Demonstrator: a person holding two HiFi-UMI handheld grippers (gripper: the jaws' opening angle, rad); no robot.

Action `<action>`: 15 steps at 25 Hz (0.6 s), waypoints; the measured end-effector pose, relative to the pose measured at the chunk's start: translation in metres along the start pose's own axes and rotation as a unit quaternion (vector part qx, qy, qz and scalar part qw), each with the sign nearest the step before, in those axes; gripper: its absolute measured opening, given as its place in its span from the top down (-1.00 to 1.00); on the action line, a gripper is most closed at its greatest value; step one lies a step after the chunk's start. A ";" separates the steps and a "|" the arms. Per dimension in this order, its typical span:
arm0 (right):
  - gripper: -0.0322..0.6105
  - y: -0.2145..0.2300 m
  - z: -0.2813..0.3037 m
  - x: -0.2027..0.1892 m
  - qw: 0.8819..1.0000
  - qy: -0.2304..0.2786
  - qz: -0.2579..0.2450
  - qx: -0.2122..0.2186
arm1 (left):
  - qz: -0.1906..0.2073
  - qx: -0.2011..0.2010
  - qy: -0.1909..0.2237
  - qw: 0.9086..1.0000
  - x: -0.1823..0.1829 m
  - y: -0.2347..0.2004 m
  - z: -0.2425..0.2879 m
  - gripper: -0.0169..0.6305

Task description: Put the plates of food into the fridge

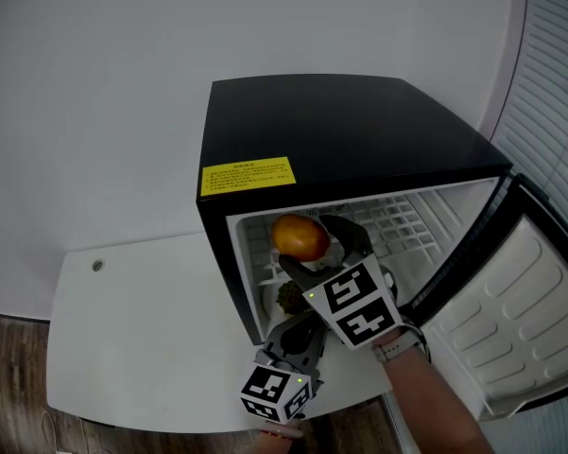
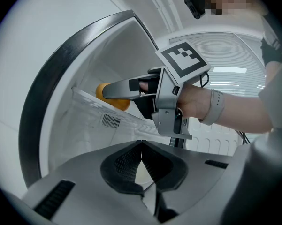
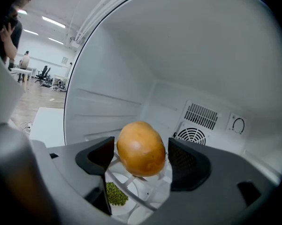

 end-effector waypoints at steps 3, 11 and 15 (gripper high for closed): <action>-0.17 -0.002 -0.004 0.000 1.000 0.002 -0.004 0.000 | 0.001 0.000 -0.001 1.000 0.000 0.001 -0.001 0.92; -0.17 -0.005 -0.021 -0.010 1.000 0.004 0.006 -0.010 | 0.000 0.003 -0.003 1.000 -0.004 0.003 -0.002 0.92; -0.17 -0.007 -0.031 -0.016 1.000 0.008 0.015 -0.022 | 0.001 0.008 -0.003 1.000 -0.003 0.003 -0.005 0.92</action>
Point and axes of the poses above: the fingertips, and each gripper's own axes: z forward along the fingers, y to its right, x out of its top, the point moved 10 cm from there along -z, backward along the fingers, and after that the axes turned 1 degree about -z, right-handed, at the moved point
